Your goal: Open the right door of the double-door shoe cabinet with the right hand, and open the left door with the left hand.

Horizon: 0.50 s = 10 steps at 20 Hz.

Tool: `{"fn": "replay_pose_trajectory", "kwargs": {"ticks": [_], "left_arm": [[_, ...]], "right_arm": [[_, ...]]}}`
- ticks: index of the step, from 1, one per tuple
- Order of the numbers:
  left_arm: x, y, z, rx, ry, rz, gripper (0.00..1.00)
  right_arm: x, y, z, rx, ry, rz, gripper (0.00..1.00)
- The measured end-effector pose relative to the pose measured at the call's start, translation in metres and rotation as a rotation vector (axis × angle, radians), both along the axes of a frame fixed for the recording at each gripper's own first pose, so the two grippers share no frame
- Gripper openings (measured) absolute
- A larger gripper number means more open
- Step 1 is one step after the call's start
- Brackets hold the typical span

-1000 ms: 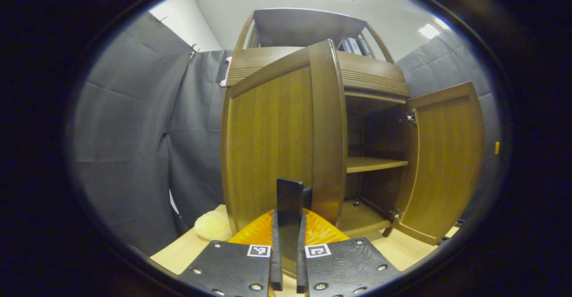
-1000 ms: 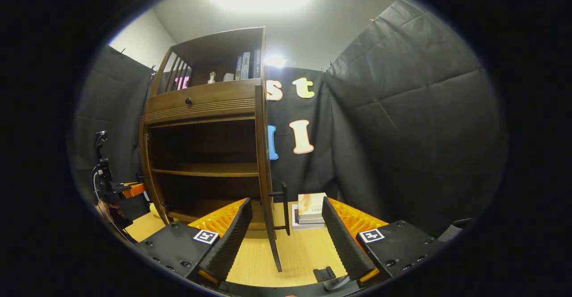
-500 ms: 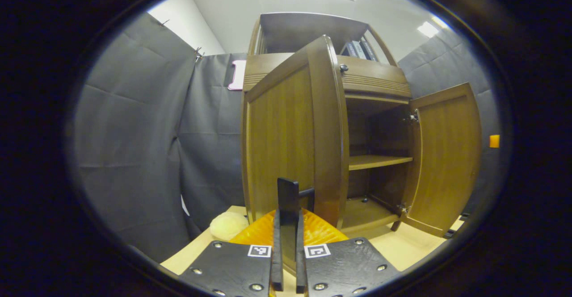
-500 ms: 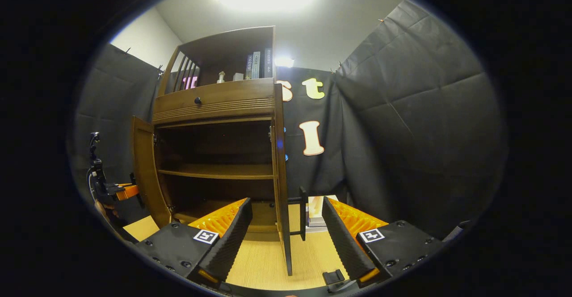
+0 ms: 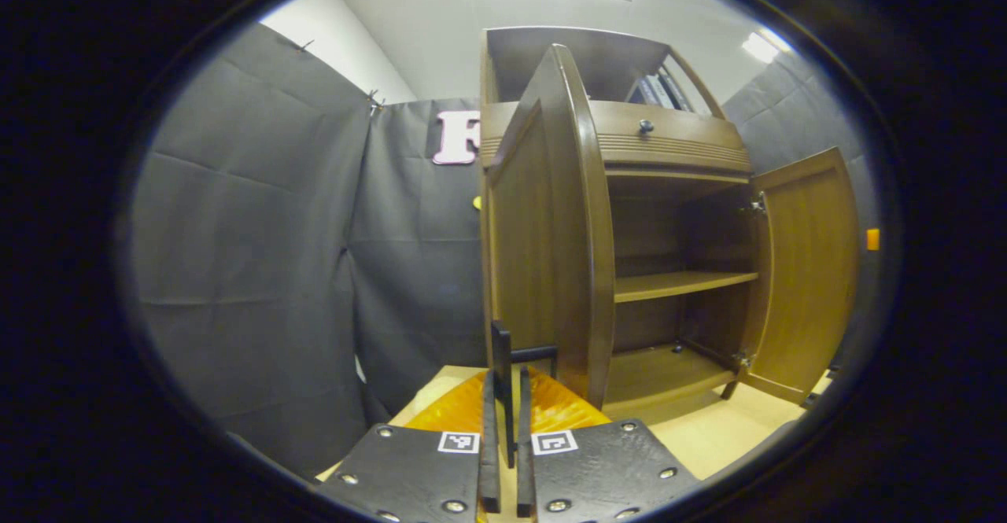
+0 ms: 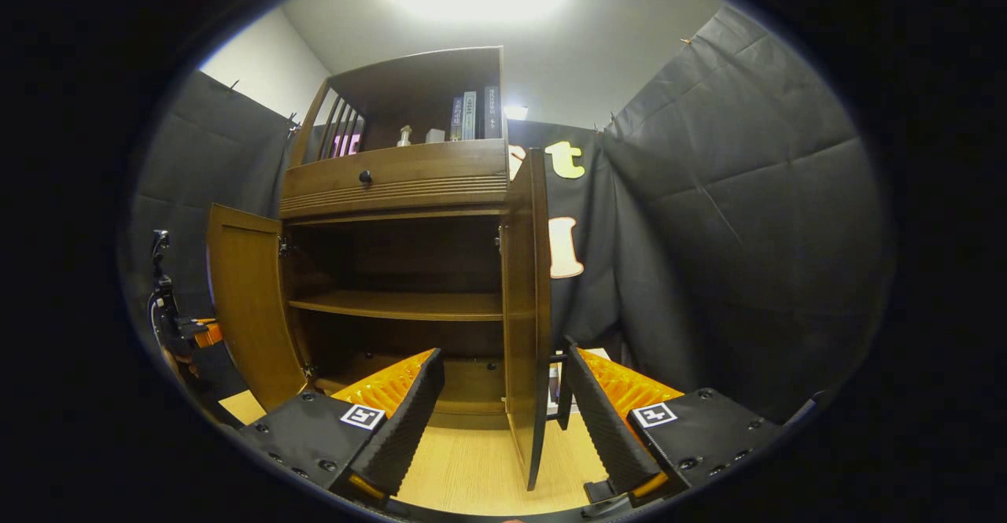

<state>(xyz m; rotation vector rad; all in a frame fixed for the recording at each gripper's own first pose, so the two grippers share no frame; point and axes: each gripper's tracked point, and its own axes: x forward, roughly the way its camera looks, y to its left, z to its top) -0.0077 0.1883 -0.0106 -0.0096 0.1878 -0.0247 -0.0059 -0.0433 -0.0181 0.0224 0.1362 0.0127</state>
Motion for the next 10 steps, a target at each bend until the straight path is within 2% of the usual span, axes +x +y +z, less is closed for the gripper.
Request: {"fn": "replay_pose_trajectory", "kwargs": {"ticks": [5, 6, 7, 8, 9, 10], "left_arm": [[-0.002, 0.014, -0.002, -0.007, 0.0, 0.008, 0.09], [-0.001, 0.015, -0.002, -0.009, -0.002, 0.003, 0.12], [-0.001, 0.016, -0.002, -0.009, -0.003, -0.005, 0.06], [0.0, 0.017, -0.002, -0.011, -0.002, -0.014, 0.06], [-0.001, 0.018, -0.003, -0.014, 0.0, -0.021, 0.06], [-0.002, 0.019, -0.003, -0.015, 0.001, -0.026, 0.06]], "right_arm": [[0.005, 0.019, -0.007, 0.002, 0.016, 0.003, 0.94], [0.005, 0.023, -0.007, 0.004, 0.019, 0.002, 0.94], [0.007, 0.026, -0.008, 0.004, 0.02, 0.0, 0.94], [0.007, 0.028, -0.007, 0.002, 0.022, -0.004, 0.94], [0.006, 0.031, -0.007, -0.002, 0.02, -0.007, 0.98], [0.005, 0.032, -0.006, -0.005, 0.016, -0.011, 0.94]]}}
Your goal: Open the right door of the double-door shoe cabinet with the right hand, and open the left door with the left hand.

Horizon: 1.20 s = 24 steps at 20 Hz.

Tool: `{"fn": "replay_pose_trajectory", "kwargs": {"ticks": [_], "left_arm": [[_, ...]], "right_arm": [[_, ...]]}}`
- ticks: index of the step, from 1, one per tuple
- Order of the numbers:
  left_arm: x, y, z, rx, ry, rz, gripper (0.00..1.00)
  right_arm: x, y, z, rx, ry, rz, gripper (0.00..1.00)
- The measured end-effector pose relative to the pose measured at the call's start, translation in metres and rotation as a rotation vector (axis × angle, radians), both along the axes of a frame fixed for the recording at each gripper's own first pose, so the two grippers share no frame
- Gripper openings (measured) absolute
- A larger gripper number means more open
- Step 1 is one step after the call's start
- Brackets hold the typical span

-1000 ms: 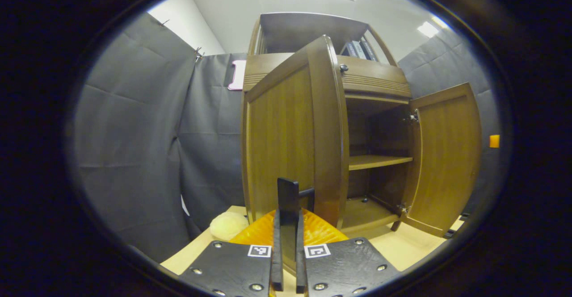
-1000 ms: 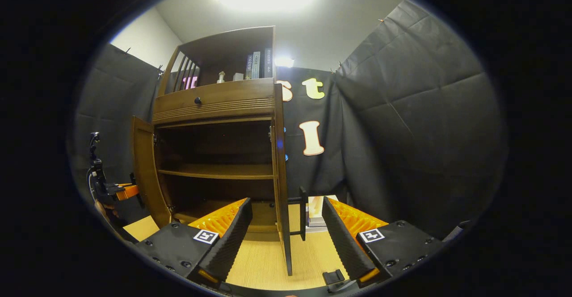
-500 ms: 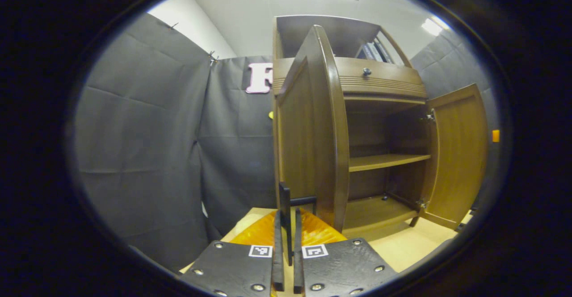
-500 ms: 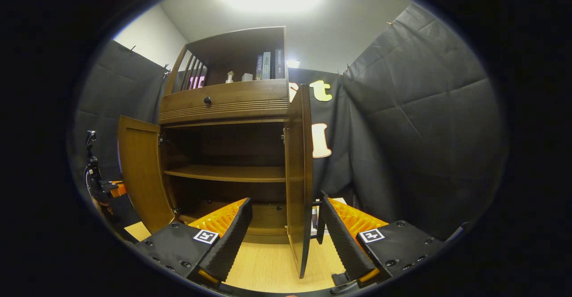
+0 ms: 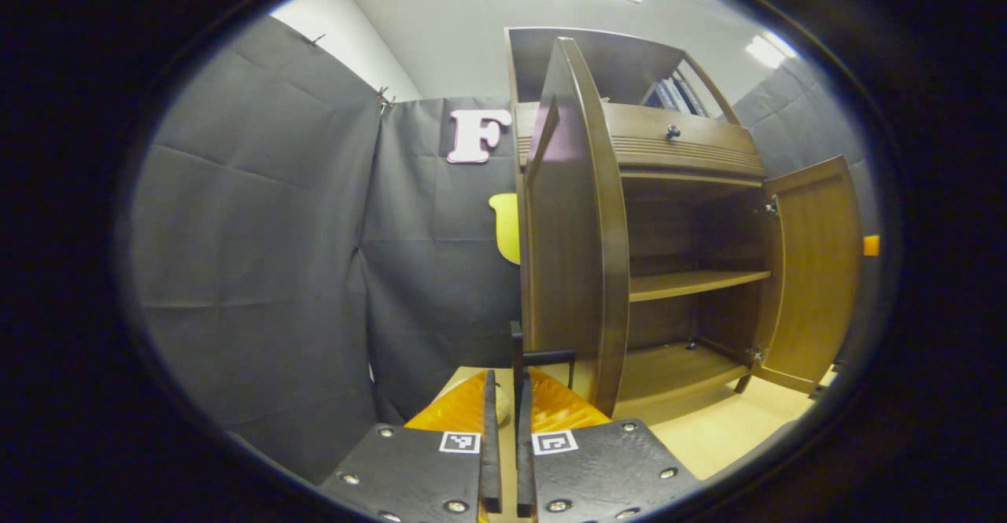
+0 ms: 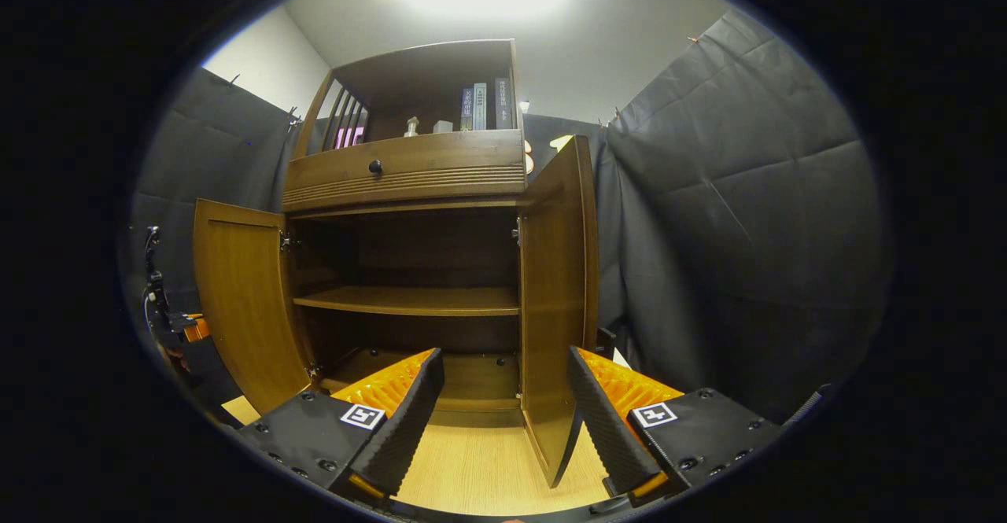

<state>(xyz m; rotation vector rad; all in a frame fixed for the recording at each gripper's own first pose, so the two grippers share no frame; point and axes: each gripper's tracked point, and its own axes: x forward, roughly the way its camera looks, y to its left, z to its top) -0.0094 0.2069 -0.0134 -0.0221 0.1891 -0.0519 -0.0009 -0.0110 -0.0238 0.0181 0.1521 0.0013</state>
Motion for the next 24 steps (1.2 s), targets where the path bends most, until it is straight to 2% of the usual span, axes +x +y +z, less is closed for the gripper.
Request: {"fn": "replay_pose_trajectory", "kwargs": {"ticks": [1, 2, 3, 4, 5, 6, 7, 8, 9, 10, 11, 12, 13, 14, 17, 18, 19, 20, 21, 22, 24], "left_arm": [[-0.002, 0.002, 0.0, -0.002, 0.003, -0.002, 0.07], [-0.004, 0.004, 0.001, -0.006, 0.003, 0.0, 0.07], [-0.007, 0.006, 0.002, -0.007, 0.001, 0.009, 0.06], [-0.009, 0.011, 0.005, 0.0, -0.005, 0.027, 0.09], [-0.009, 0.017, 0.006, 0.01, -0.012, 0.045, 0.11], [-0.01, 0.022, 0.007, 0.019, -0.019, 0.064, 0.09], [-0.011, 0.029, 0.01, 0.021, -0.022, 0.082, 0.07], [-0.014, 0.032, 0.01, 0.01, -0.021, 0.093, 0.09], [-0.018, 0.032, 0.013, -0.007, -0.018, 0.104, 0.12], [-0.022, 0.031, 0.017, -0.017, -0.024, 0.115, 0.09], [-0.026, 0.03, 0.022, -0.016, -0.031, 0.12, 0.09], [-0.028, 0.029, 0.025, -0.011, -0.038, 0.119, 0.09], [-0.03, 0.028, 0.028, -0.003, -0.045, 0.111, 0.12], [-0.033, 0.026, 0.033, 0.009, -0.051, 0.102, 0.12], [-0.043, 0.025, 0.044, 0.046, -0.064, 0.088, 0.12], [-0.048, 0.024, 0.046, 0.052, -0.065, 0.084, 0.12], [-0.053, 0.023, 0.049, 0.054, -0.068, 0.081, 0.12], [-0.057, 0.022, 0.052, 0.052, -0.07, 0.08, 0.12], [-0.061, 0.02, 0.053, 0.048, -0.071, 0.081, 0.12], [-0.063, 0.02, 0.055, 0.042, -0.07, 0.083, 0.12], [-0.064, 0.02, 0.056, 0.037, -0.065, 0.091, 0.12]], "right_arm": [[0.0, 0.002, 0.001, -0.002, -0.006, -0.002, 0.94], [-0.001, 0.002, 0.003, -0.001, -0.012, -0.004, 0.98], [-0.003, 0.003, 0.003, 0.002, -0.012, -0.004, 0.98], [-0.005, 0.004, 0.004, 0.006, -0.012, -0.001, 0.94], [-0.007, 0.003, 0.005, 0.006, -0.012, 0.004, 0.94], [-0.008, 0.003, 0.006, 0.002, -0.015, 0.01, 0.94], [-0.01, 0.001, 0.007, -0.002, -0.018, 0.017, 0.98], [-0.01, 0.0, 0.008, -0.003, -0.016, 0.026, 0.94], [-0.013, -0.001, 0.007, 0.0, -0.013, 0.034, 0.94], [-0.015, -0.003, 0.01, 0.006, -0.017, 0.04, 0.94], [-0.018, -0.005, 0.013, 0.016, -0.023, 0.043, 0.98], [-0.022, -0.006, 0.016, 0.024, -0.029, 0.047, 0.94], [-0.024, -0.008, 0.019, 0.026, -0.032, 0.048, 0.98], [-0.028, -0.01, 0.021, 0.023, -0.034, 0.049, 0.94], [-0.042, -0.018, 0.029, 0.001, -0.047, 0.048, 0.94], [-0.047, -0.02, 0.035, -0.004, -0.058, 0.047, 0.98], [-0.051, -0.022, 0.039, -0.01, -0.067, 0.044, 0.94], [-0.057, -0.023, 0.042, -0.019, -0.075, 0.042, 0.94], [-0.062, -0.024, 0.045, -0.028, -0.081, 0.041, 0.98], [-0.066, -0.024, 0.048, -0.037, -0.086, 0.042, 0.94], [-0.075, -0.026, 0.054, -0.05, -0.097, 0.037, 0.94]]}}
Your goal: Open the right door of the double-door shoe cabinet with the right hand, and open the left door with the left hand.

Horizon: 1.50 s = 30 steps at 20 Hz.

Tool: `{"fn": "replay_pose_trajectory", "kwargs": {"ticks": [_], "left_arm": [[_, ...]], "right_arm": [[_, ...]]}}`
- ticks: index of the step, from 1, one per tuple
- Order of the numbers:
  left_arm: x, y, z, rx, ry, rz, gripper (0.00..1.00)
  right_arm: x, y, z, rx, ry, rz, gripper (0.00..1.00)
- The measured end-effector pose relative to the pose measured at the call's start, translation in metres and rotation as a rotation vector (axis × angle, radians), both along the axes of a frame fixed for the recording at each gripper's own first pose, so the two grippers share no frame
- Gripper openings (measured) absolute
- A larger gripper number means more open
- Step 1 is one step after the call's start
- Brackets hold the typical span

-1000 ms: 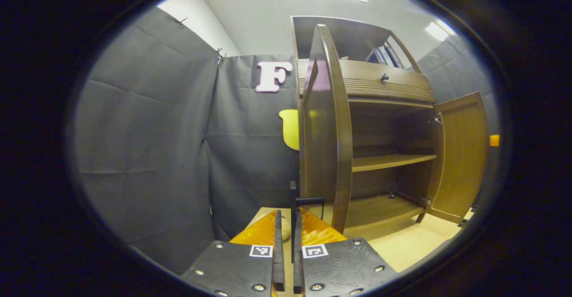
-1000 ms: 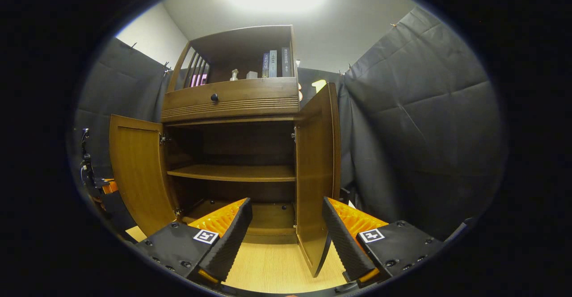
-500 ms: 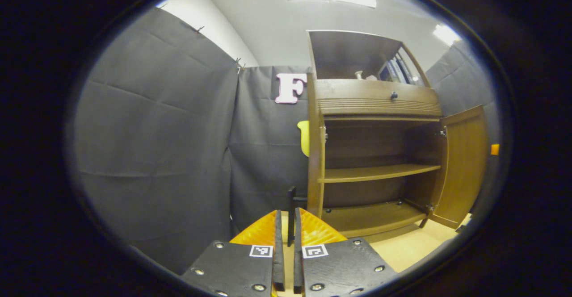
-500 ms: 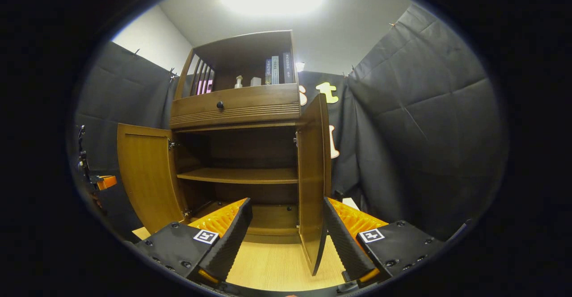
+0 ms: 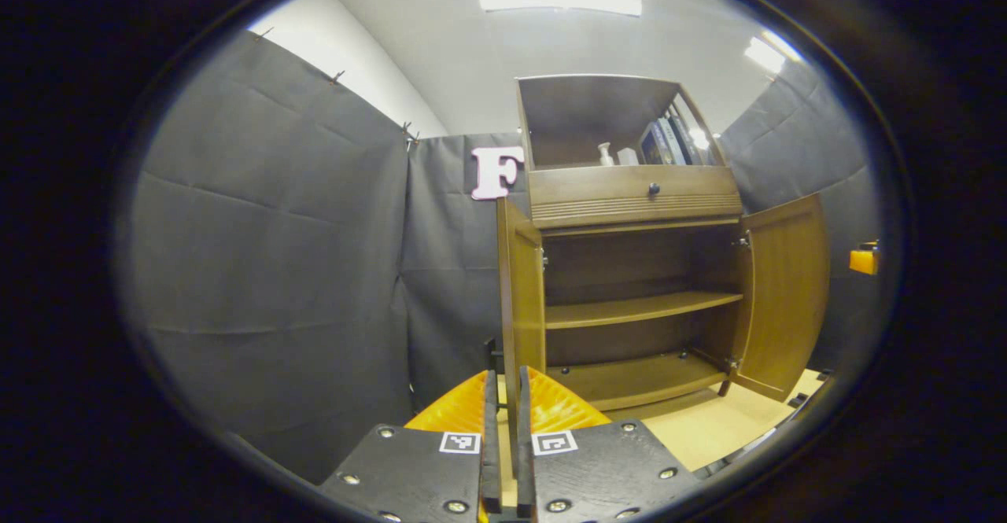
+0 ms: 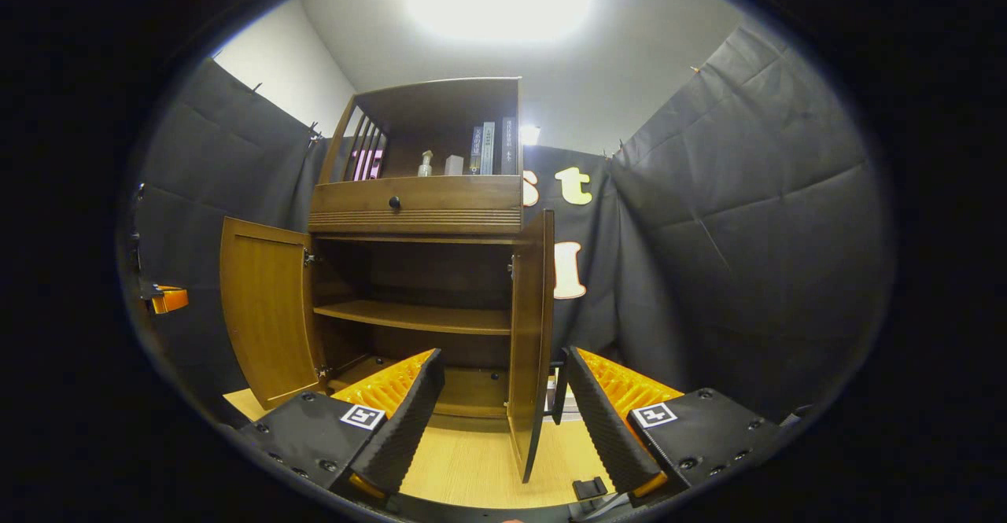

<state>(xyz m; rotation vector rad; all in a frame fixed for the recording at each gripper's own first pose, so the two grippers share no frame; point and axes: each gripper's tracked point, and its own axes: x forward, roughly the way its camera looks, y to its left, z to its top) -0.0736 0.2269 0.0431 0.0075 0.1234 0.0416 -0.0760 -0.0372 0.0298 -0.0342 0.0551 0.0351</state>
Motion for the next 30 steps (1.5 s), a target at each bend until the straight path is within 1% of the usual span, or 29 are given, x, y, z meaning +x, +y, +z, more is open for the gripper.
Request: {"fn": "replay_pose_trajectory", "kwargs": {"ticks": [3, 4, 5, 6, 7, 10, 11, 14, 15, 16, 18, 20, 21, 27, 30], "left_arm": [[-0.003, 0.001, 0.001, 0.008, 0.002, 0.021, 0.12], [-0.004, 0.003, 0.002, 0.012, 0.002, 0.032, 0.12], [-0.005, 0.002, 0.001, 0.016, 0.005, 0.038, 0.11], [-0.003, 0.001, -0.001, 0.018, 0.004, 0.04, 0.11], [-0.006, 0.0, -0.001, 0.021, 0.005, 0.042, 0.11], [-0.006, 0.001, -0.003, 0.025, 0.004, 0.043, 0.11], [-0.005, 0.0, -0.005, 0.018, 0.006, 0.032, 0.12], [-0.008, -0.002, -0.008, 0.003, 0.008, 0.023, 0.45], [-0.01, -0.002, -0.007, 0.005, 0.006, 0.028, 0.56], [-0.011, 0.001, -0.006, 0.009, 0.003, 0.036, 0.68], [-0.015, 0.008, -0.003, 0.023, -0.008, 0.06, 0.9], [-0.018, 0.01, 0.001, 0.029, -0.019, 0.075, 0.91], [-0.02, 0.01, 0.003, 0.027, -0.025, 0.08, 0.91], [-0.029, 0.013, 0.015, 0.028, -0.05, 0.098, 0.91], [-0.024, 0.012, 0.02, 0.038, -0.061, 0.099, 0.91]], "right_arm": [[-0.013, -0.001, 0.003, -0.003, -0.007, -0.001, 0.94], [-0.017, -0.001, 0.002, -0.004, -0.005, -0.001, 0.98], [-0.019, -0.001, 0.002, -0.004, -0.005, -0.004, 0.98], [-0.022, -0.002, 0.001, -0.004, -0.005, -0.005, 0.94], [-0.024, -0.002, -0.001, -0.002, -0.002, -0.007, 0.98], [-0.028, -0.003, -0.004, 0.001, 0.003, -0.014, 0.98], [-0.029, -0.004, -0.003, 0.002, 0.002, -0.017, 0.94], [-0.029, -0.003, -0.002, 0.004, -0.002, -0.02, 0.94], [-0.029, -0.002, -0.002, 0.005, -0.002, -0.019, 0.98], [-0.029, -0.002, -0.001, 0.006, -0.003, -0.019, 0.94], [-0.03, -0.003, 0.0, 0.006, -0.004, -0.02, 0.94], [-0.031, -0.005, 0.001, 0.007, -0.009, -0.023, 0.94], [-0.031, -0.005, 0.001, 0.008, -0.008, -0.024, 0.99], [-0.032, -0.009, 0.003, 0.019, -0.015, -0.031, 0.99], [-0.031, -0.01, 0.004, 0.017, -0.018, -0.033, 0.98]]}}
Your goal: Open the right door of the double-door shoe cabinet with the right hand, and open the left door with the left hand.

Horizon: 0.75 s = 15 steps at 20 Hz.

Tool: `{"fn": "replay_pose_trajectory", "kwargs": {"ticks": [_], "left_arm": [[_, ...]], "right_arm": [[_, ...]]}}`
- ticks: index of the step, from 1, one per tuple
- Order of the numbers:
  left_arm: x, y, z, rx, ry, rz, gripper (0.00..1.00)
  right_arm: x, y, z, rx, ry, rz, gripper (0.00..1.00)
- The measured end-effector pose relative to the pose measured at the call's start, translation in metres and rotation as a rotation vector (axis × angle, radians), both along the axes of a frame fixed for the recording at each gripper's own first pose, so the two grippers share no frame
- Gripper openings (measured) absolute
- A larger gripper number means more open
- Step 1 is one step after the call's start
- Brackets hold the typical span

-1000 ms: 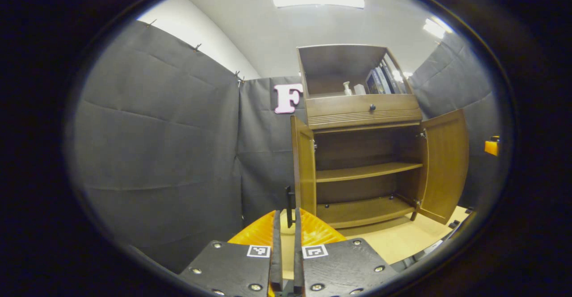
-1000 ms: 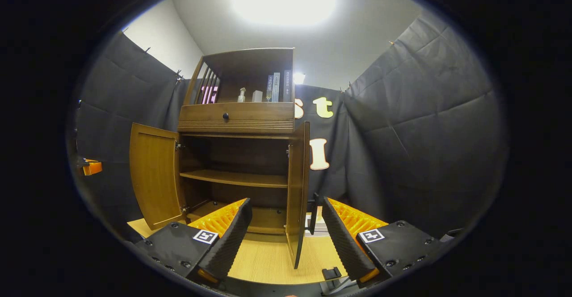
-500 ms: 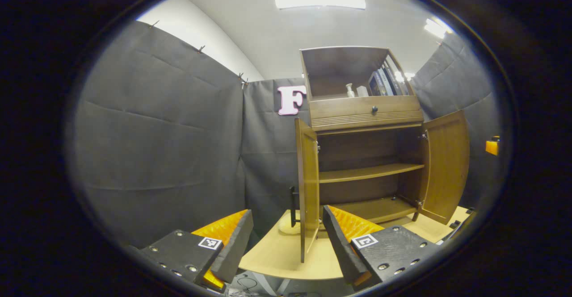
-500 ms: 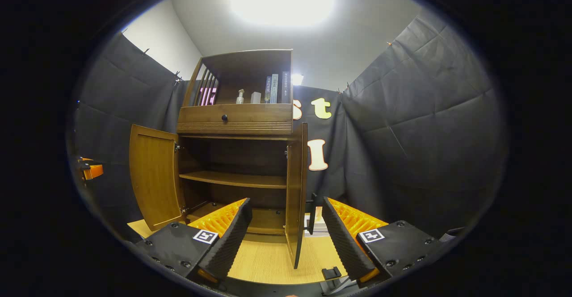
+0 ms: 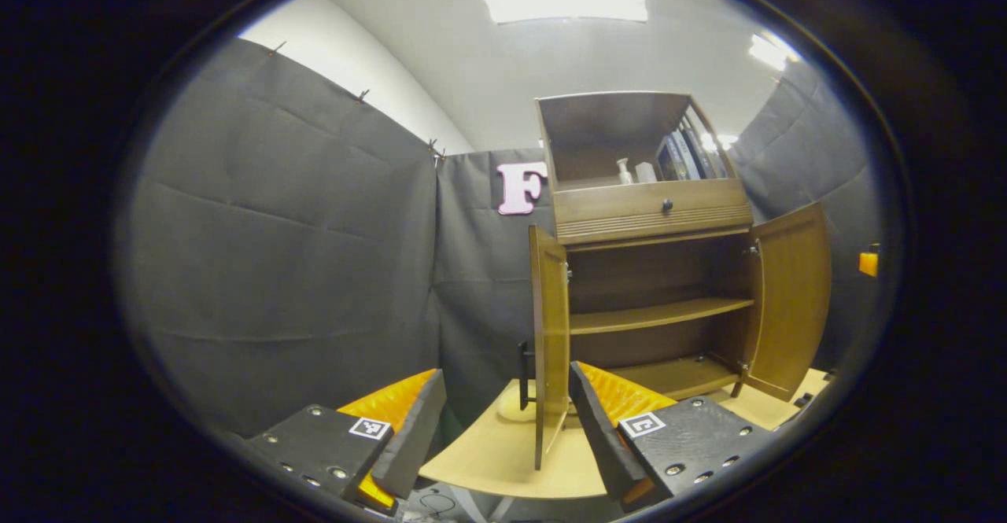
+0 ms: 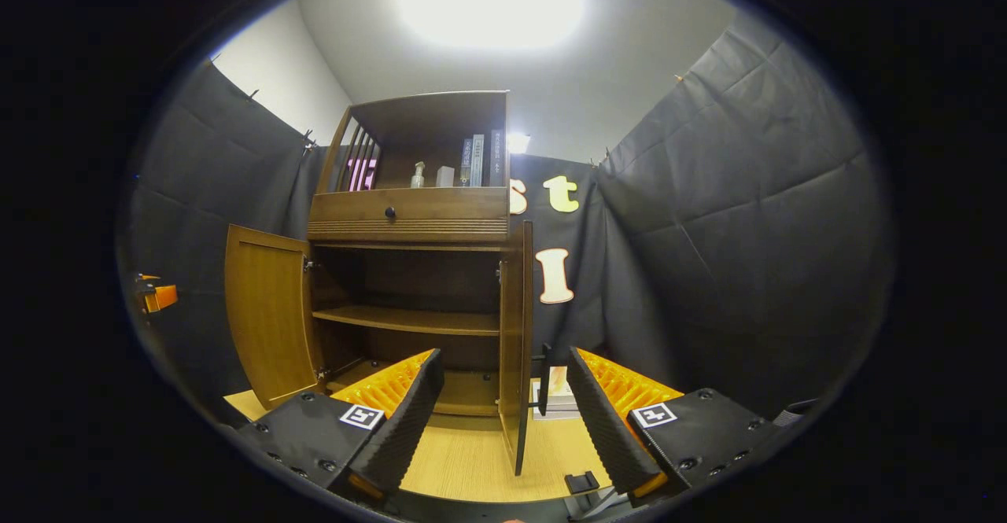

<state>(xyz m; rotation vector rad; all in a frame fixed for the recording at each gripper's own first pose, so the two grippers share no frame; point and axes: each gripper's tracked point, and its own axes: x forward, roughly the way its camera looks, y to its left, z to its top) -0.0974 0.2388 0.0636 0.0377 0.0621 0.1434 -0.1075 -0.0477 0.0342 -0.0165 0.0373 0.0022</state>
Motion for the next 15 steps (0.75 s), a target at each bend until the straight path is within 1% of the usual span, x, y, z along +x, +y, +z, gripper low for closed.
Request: {"fn": "replay_pose_trajectory", "kwargs": {"ticks": [1, 2, 3, 9, 15], "left_arm": [[-0.002, -0.001, 0.001, 0.002, -0.002, -0.001, 0.91], [-0.003, 0.0, 0.002, 0.004, -0.006, -0.001, 0.91], [-0.002, 0.0, 0.004, 0.004, -0.008, -0.001, 0.91], [-0.008, 0.003, 0.008, -0.005, -0.014, 0.008, 0.91], [-0.01, 0.003, 0.011, 0.01, -0.015, 0.011, 0.91]], "right_arm": [[0.001, 0.0, 0.001, 0.001, -0.001, 0.001, 0.98], [0.0, 0.0, 0.001, 0.003, -0.002, 0.0, 0.94], [0.0, -0.001, 0.002, 0.004, -0.005, -0.001, 0.98], [-0.001, -0.001, 0.006, 0.003, -0.013, -0.002, 0.98], [-0.001, 0.0, 0.008, 0.004, -0.015, -0.002, 0.98]]}}
